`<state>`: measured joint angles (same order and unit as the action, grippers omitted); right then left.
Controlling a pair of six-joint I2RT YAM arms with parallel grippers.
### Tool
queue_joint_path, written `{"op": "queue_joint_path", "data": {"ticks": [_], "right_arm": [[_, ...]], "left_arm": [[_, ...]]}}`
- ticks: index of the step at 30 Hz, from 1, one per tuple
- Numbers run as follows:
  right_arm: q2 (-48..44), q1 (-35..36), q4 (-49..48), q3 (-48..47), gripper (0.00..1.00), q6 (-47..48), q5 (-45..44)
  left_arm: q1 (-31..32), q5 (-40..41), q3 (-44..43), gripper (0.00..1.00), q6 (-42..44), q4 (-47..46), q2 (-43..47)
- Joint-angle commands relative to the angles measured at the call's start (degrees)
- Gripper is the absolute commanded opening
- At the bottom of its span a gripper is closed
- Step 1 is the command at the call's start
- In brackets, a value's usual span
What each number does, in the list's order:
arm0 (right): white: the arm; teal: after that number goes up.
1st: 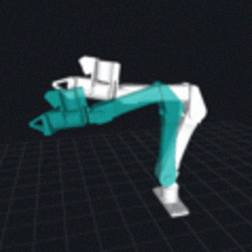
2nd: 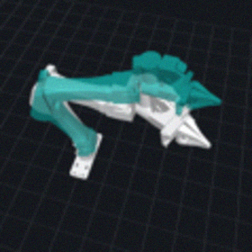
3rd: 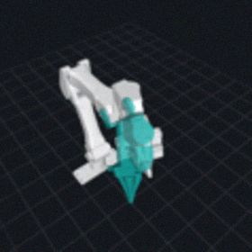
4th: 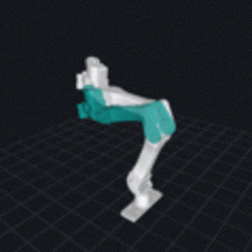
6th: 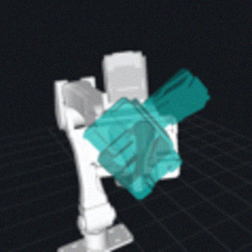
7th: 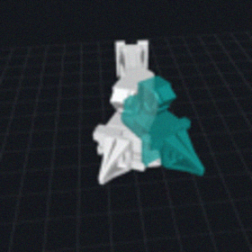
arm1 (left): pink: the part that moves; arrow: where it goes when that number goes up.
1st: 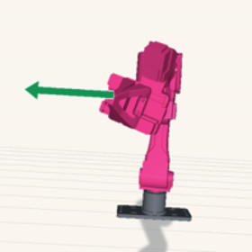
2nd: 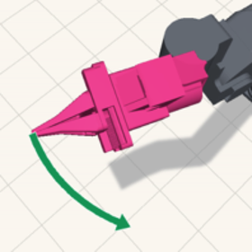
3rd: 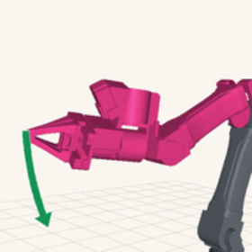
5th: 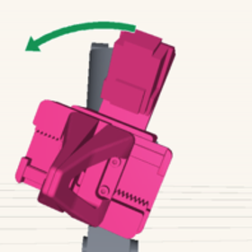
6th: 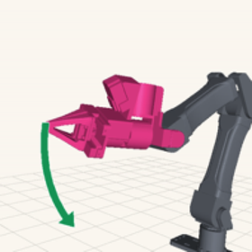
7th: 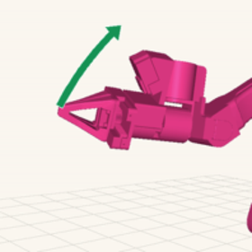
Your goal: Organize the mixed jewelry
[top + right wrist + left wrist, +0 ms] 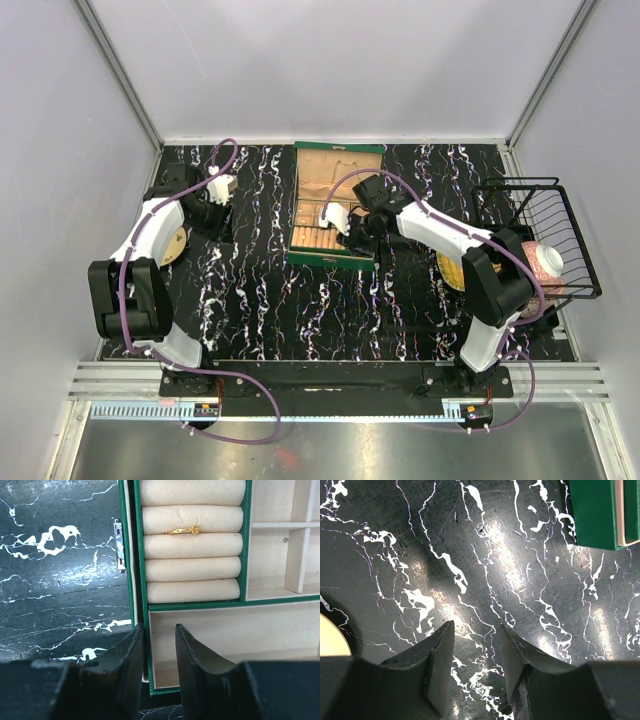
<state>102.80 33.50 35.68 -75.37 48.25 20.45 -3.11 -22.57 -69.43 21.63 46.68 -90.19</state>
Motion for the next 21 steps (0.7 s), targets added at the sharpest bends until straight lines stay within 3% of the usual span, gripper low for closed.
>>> {"op": "queue_joint_path", "data": {"ticks": [1, 11, 18, 19, 21], "right_arm": [[-5.0, -0.3, -3.4, 0.3, 0.38, -1.8, 1.1], [-7.6, -0.2, -3.2, 0.2, 0.40, -4.0, 0.7], [-7.5, -1.0, -8.4, -2.0, 0.41, -8.9, -6.7], [-7.4, -1.2, -9.9, -2.6, 0.42, -9.5, -7.6], [-7.0, -1.8, -11.5, -3.0, 0.53, -11.9, -10.8]], "left_arm": [[-0.4, -2.1, -1.8, 0.44, 0.4, -1.2, -0.2], [-0.4, -2.8, -2.5, 0.44, -0.1, -1.1, -0.5], [-0.4, -8.2, -2.6, 0.44, -0.5, -3.9, 0.1], [-0.2, -9.2, -2.5, 0.44, -0.6, -4.6, 0.3], [-0.3, -12.7, -2.6, 0.45, -1.0, -7.1, 0.3]]}}
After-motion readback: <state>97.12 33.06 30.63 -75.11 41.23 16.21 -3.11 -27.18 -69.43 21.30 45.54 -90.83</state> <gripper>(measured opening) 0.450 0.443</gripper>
